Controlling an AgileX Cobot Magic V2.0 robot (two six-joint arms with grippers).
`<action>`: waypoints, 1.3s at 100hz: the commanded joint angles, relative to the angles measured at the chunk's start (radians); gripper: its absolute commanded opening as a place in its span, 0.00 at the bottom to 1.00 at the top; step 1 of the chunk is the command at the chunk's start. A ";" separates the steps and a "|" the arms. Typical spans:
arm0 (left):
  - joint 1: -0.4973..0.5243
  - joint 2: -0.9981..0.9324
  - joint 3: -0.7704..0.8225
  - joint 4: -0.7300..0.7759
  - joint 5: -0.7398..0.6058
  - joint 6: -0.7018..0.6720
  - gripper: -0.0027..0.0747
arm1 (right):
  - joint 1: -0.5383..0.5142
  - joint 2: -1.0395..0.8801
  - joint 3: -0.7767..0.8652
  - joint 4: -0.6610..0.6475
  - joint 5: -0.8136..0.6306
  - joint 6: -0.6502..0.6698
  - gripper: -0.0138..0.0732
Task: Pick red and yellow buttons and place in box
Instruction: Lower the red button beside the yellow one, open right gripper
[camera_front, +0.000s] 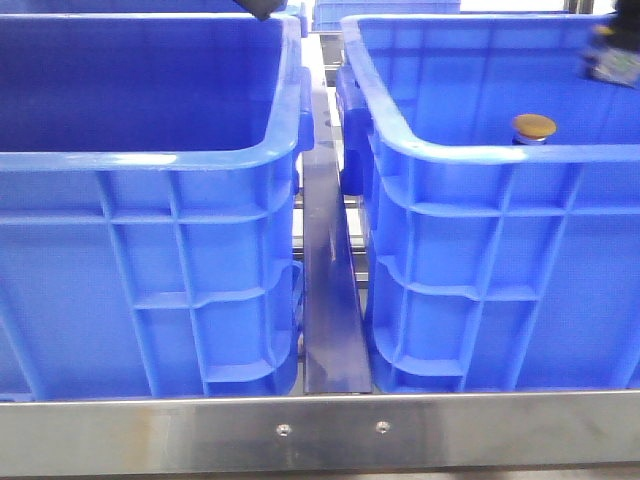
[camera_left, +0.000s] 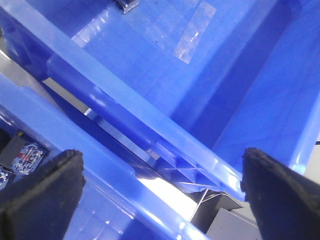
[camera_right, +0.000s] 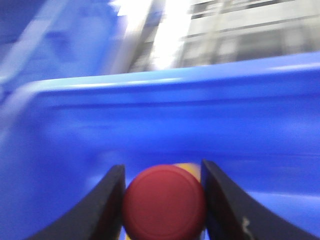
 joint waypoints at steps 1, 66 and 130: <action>-0.007 -0.037 -0.033 -0.038 -0.042 0.001 0.82 | -0.007 -0.025 -0.021 0.040 -0.087 -0.034 0.36; -0.007 -0.037 -0.033 -0.038 -0.044 0.001 0.82 | -0.005 0.254 -0.143 0.320 -0.191 -0.315 0.36; -0.007 -0.037 -0.033 -0.038 -0.044 0.001 0.82 | -0.005 0.381 -0.162 0.320 -0.148 -0.344 0.70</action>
